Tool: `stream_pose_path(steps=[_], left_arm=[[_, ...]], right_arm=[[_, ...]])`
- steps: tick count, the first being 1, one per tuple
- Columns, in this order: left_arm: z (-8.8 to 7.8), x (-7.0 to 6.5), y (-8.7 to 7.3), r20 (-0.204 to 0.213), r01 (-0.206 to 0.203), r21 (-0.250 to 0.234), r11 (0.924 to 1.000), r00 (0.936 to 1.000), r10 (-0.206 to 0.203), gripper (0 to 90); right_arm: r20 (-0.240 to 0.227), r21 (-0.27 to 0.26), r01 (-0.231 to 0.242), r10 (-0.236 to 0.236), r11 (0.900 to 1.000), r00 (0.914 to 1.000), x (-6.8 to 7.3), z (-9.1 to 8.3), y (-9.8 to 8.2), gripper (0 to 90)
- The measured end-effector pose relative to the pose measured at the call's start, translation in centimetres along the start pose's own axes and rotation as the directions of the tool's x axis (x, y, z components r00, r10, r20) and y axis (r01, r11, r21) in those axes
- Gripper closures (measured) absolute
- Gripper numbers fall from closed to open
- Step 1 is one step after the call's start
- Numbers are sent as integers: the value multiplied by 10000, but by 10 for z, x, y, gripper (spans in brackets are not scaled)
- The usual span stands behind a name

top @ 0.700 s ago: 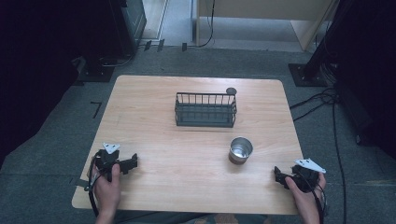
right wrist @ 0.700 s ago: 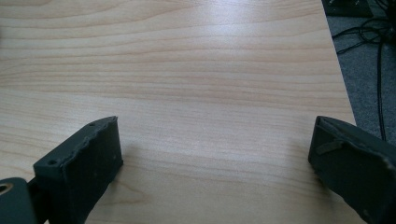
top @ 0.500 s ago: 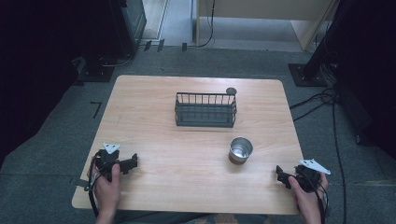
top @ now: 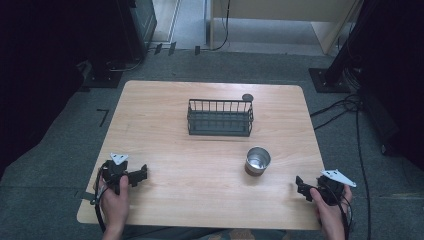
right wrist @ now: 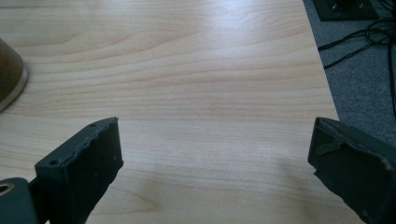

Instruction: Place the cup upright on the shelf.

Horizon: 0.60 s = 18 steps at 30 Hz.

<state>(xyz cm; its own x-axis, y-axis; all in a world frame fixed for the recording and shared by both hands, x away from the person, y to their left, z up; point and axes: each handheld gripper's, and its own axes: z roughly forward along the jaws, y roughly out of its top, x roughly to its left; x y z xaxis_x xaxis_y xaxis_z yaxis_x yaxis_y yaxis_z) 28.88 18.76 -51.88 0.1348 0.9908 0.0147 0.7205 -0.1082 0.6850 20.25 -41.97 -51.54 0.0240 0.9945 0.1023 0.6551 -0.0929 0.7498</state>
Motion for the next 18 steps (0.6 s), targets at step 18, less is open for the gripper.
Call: stream_pose_path(steps=[18], left_arm=[[0,0,0,2,3,-2,10000,10000,-3,0]], right_arm=[[-339,-514,402,-420,9979,9985,17,-18,16,23]])
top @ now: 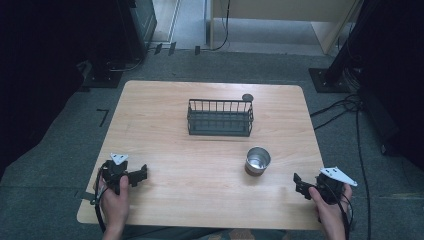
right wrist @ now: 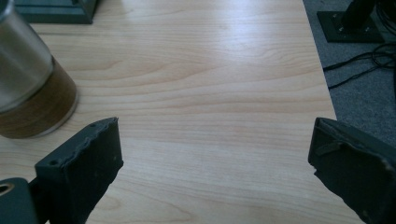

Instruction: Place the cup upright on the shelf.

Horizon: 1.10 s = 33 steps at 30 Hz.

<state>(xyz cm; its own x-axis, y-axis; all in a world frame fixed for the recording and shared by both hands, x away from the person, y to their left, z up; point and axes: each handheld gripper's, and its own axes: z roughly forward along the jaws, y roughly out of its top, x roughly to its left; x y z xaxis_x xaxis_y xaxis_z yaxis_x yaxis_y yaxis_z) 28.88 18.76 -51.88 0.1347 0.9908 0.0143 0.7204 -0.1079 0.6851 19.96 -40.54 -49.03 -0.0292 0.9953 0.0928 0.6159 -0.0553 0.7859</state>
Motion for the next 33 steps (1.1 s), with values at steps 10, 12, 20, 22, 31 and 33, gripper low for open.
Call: stream_pose_path(steps=[10,12,20,22,31,33], left_arm=[[0,0,0,1,-2,1,10000,10000,2,0],[0,0,0,3,1,0,10000,10000,-1,0],[0,0,0,-1,-1,-1,10000,10000,1,0],[0,0,0,1,0,1,10000,10000,0,0],[0,0,0,0,1,0,10000,10000,-1,0],[0,0,0,0,-1,-1,10000,10000,1,0]], right_arm=[[-234,-190,347,-351,9992,9991,12,-4,10,23],[-305,-282,404,-412,9988,9987,16,-3,13,22],[-483,-327,678,-693,9972,9964,26,-2,19,22],[-506,-366,715,-733,9968,9960,28,-2,20,22],[-884,-500,1030,-1071,9934,9903,46,0,28,22],[-920,-490,1063,-1105,9931,9896,48,0,29,22]])
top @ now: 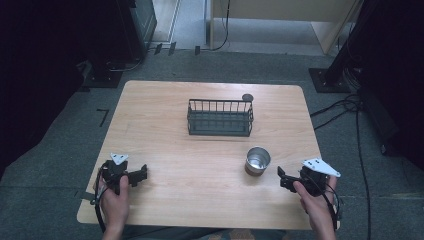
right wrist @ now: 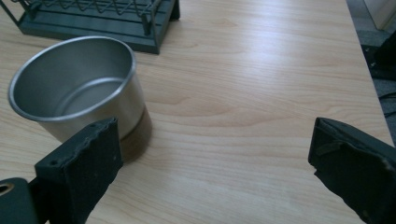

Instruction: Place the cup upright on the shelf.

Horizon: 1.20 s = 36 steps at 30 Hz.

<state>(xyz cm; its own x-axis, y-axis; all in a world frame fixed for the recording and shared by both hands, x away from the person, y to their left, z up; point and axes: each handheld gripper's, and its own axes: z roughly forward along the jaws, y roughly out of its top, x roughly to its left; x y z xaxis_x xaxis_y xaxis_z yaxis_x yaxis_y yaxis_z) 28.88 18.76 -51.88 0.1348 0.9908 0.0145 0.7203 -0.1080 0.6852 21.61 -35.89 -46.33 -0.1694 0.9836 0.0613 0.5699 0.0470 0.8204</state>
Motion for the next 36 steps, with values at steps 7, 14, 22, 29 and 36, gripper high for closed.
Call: stream_pose_path(steps=[7,14,22,29,36], left_arm=[[0,0,0,0,-3,2,10000,10000,3,0],[0,0,0,5,12,0,10000,10000,-12,0],[0,0,0,5,9,2,10000,10000,-9,0],[0,0,0,3,12,1,10000,10000,-12,0],[0,0,0,5,12,1,10000,10000,-12,0]], right_arm=[[-381,-125,290,-295,9995,9988,15,3,9,22],[-632,-201,435,-447,9988,9970,25,5,14,22],[-977,-222,616,-634,9979,9932,39,10,17,22],[-1139,-138,669,-680,9977,9912,49,17,19,6],[-1232,-123,716,-726,9974,9897,55,21,20,0]])
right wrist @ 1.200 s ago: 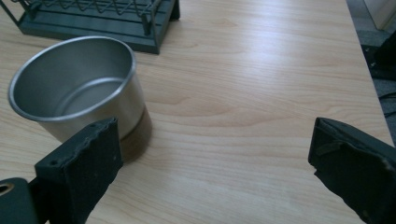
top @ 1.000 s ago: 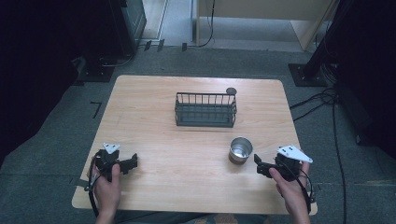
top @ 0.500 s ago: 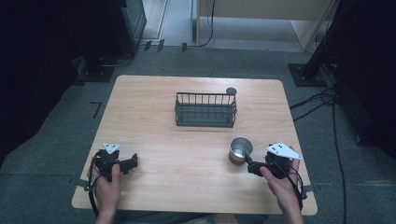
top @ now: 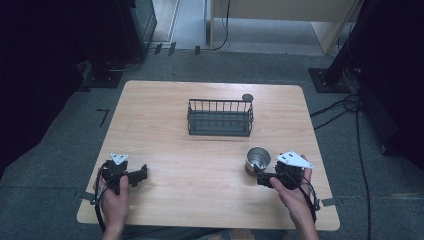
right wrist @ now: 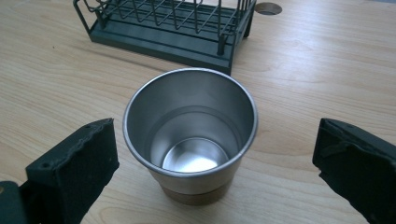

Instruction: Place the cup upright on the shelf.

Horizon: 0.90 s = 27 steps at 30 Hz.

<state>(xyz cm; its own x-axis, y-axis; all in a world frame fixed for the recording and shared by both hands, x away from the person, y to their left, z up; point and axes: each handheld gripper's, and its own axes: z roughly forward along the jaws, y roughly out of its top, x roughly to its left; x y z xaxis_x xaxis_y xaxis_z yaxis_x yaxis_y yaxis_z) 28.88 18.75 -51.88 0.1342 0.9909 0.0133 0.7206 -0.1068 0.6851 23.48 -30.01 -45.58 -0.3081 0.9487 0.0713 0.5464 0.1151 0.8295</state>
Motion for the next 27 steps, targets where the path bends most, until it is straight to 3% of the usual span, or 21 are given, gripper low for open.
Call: stream_pose_path(steps=[8,27], left_arm=[[0,0,0,0,2,-1,10000,10000,-2,0],[0,0,0,-2,-1,0,10000,10000,1,0]], right_arm=[[-27,14,91,-91,10000,10000,10,10,0,0],[88,261,-91,89,9996,9999,18,30,-9,0]])
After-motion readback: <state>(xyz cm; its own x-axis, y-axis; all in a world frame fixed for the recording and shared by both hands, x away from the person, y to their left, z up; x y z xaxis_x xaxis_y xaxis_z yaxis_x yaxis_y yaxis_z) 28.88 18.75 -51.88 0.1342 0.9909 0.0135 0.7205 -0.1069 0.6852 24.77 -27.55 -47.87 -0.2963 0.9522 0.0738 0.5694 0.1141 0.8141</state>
